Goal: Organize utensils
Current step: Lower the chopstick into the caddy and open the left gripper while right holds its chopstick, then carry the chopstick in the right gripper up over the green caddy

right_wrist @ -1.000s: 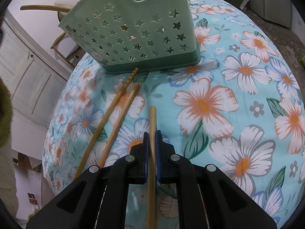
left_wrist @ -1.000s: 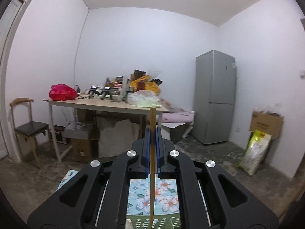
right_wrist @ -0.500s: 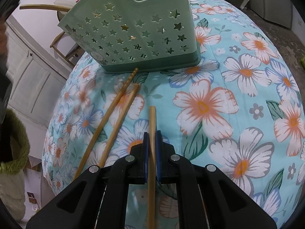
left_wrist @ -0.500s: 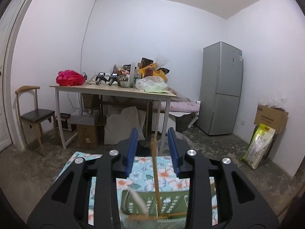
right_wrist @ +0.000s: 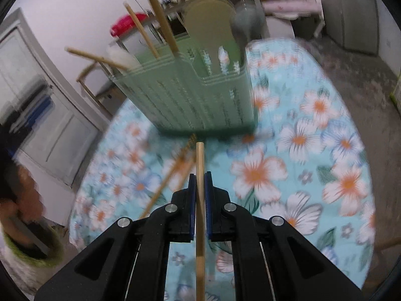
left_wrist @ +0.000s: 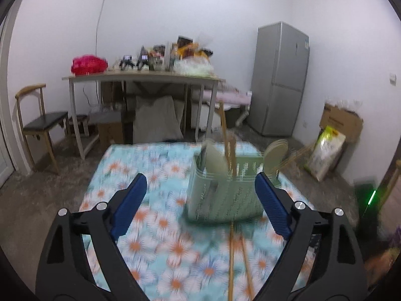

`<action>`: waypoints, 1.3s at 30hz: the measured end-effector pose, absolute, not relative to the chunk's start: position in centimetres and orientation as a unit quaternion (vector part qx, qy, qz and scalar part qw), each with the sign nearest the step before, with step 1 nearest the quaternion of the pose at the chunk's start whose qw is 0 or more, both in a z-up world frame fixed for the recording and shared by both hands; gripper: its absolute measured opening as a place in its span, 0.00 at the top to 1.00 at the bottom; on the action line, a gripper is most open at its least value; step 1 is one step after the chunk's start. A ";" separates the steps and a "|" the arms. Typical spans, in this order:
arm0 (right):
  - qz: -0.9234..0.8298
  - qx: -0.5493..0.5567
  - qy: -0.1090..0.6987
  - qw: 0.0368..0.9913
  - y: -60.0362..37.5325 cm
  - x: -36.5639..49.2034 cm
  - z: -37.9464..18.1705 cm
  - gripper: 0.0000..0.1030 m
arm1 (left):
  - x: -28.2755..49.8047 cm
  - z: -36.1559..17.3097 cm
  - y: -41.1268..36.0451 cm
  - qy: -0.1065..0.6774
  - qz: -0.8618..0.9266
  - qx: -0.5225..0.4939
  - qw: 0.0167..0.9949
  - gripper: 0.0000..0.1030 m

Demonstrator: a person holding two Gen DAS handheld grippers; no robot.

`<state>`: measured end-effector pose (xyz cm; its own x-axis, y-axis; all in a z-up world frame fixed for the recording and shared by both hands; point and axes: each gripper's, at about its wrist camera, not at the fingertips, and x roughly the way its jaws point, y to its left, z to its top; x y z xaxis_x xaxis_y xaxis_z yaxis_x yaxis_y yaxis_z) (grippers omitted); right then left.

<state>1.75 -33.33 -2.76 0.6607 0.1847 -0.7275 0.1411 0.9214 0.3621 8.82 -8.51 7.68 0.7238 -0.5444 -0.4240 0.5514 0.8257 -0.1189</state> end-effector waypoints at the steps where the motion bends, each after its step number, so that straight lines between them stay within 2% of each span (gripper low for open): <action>1: 0.013 0.194 0.401 0.895 -33.3 1.5 -1.9 0.93 | 8.6 7.1 -8.0 0.232 -0.295 0.009 0.927 0.15; 9: 0.005 0.152 0.253 0.955 -32.9 0.5 8.5 0.93 | 7.1 3.0 -5.2 0.263 -0.281 -0.004 0.923 0.08; 17: -0.021 0.161 0.132 0.978 -33.6 4.5 13.9 0.93 | 7.1 2.2 -5.9 0.269 -0.266 0.013 0.926 0.08; 26: -0.099 0.162 0.035 0.981 -32.9 11.0 13.5 0.93 | 8.2 1.3 -5.3 0.271 -0.256 0.005 0.928 0.08; 39: -0.127 0.155 0.046 0.979 -32.6 14.4 12.8 0.93 | 10.1 0.3 -4.1 0.280 -0.240 -0.008 0.930 0.08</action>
